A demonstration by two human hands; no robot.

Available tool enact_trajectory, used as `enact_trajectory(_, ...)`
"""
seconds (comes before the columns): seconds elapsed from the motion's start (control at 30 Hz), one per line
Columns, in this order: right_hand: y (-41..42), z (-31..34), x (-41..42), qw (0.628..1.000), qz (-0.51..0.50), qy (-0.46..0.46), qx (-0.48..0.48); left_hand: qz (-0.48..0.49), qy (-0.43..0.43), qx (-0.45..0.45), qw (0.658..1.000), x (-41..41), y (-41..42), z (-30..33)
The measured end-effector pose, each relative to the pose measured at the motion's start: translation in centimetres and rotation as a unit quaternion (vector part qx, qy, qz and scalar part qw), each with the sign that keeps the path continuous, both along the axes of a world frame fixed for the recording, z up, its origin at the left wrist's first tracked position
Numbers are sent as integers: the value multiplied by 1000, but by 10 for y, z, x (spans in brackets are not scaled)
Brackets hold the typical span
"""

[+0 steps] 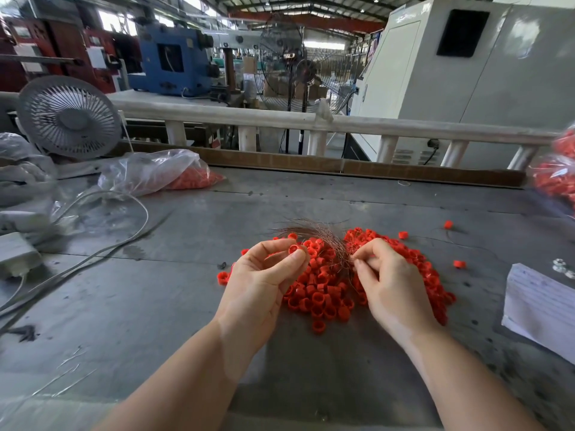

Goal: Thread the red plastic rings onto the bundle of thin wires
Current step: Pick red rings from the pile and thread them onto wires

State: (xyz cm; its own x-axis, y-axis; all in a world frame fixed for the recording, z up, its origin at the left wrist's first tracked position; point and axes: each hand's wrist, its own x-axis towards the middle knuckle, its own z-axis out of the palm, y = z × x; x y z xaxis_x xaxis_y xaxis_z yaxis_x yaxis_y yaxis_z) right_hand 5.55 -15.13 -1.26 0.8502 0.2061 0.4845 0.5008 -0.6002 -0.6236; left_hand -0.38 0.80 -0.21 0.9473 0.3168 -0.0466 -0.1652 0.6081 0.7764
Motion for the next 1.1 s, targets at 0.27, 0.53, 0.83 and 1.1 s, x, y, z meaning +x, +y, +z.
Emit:
enact_trajectory(0.27,-4,4,1,997,4,-40,71,6,-4,-1,1000,-1,-1,1)
enact_trajectory(0.53,2,-1,4,977,58,95,182,3,-5,-1,1000,-1,0,0)
enact_trajectory(0.83,1,2,2,989,45,49,135,4,-10,-5,1000,-1,0,0)
enact_trajectory(1.1,2,1,2,976,68,89,186,3,-16,2,1000,0,1,-1)
